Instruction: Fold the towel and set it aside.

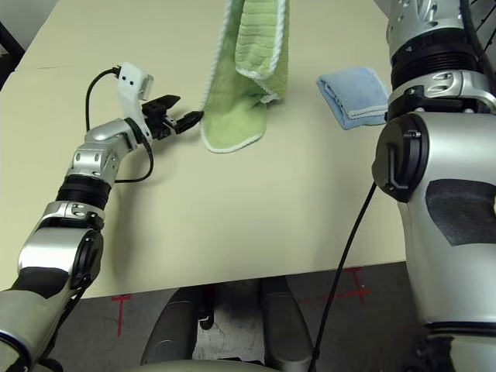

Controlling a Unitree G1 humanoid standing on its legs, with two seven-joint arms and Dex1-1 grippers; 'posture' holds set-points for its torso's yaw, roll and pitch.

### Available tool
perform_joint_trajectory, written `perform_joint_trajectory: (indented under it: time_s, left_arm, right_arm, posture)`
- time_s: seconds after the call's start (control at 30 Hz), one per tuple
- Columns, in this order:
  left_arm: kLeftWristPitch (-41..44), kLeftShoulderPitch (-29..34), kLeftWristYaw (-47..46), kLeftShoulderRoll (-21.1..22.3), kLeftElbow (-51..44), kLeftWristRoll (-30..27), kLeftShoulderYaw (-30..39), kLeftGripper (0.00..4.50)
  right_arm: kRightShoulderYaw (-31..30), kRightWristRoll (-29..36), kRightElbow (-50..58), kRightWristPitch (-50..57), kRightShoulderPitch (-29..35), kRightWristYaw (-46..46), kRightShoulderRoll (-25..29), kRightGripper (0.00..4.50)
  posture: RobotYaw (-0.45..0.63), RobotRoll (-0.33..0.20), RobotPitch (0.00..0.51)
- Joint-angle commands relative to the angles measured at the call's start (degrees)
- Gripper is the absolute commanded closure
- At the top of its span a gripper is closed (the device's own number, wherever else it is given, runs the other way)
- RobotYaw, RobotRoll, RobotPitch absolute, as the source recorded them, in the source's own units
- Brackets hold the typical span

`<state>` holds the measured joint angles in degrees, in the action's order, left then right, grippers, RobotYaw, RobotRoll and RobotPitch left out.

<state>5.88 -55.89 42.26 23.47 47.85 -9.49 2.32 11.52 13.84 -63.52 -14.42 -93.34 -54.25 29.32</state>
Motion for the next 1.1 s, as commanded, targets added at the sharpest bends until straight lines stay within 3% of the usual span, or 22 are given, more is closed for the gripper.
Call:
perform_joint_trajectory:
  time_s: [0.03, 0.47, 0.77, 1.1]
  left_arm:
    - [1.14, -0.15, 3.89, 0.25, 0.22, -0.52, -0.04, 0.00]
    - [14.00, 3.98, 10.73, -3.89, -8.31, -5.83, -0.22, 0.00]
    - [20.61, 5.13, 12.56, -0.93, -9.53, -5.12, -1.30, 0.00]
    - [33.96, 7.46, 13.41, 0.07, -17.15, -8.94, -0.84, 0.00]
  right_arm:
    - [0.79, -0.03, -0.45, -0.59, 0.18, 0.47, 0.60, 4.44]
    - [0.49, -1.05, -2.02, -1.15, -1.17, 1.62, -0.04, 4.44]
    - [1.10, -0.77, -1.13, -1.64, -2.14, 2.43, -1.07, 4.44]
    - [1.29, -0.50, -1.02, -2.15, -2.81, 2.95, -1.90, 4.44]
  posture:
    - [-0.05, 0.000, 0.221]
    - [-0.05, 0.000, 0.228]
    - [-0.08, 0.000, 0.259]
    - [-0.08, 0.000, 0.275]
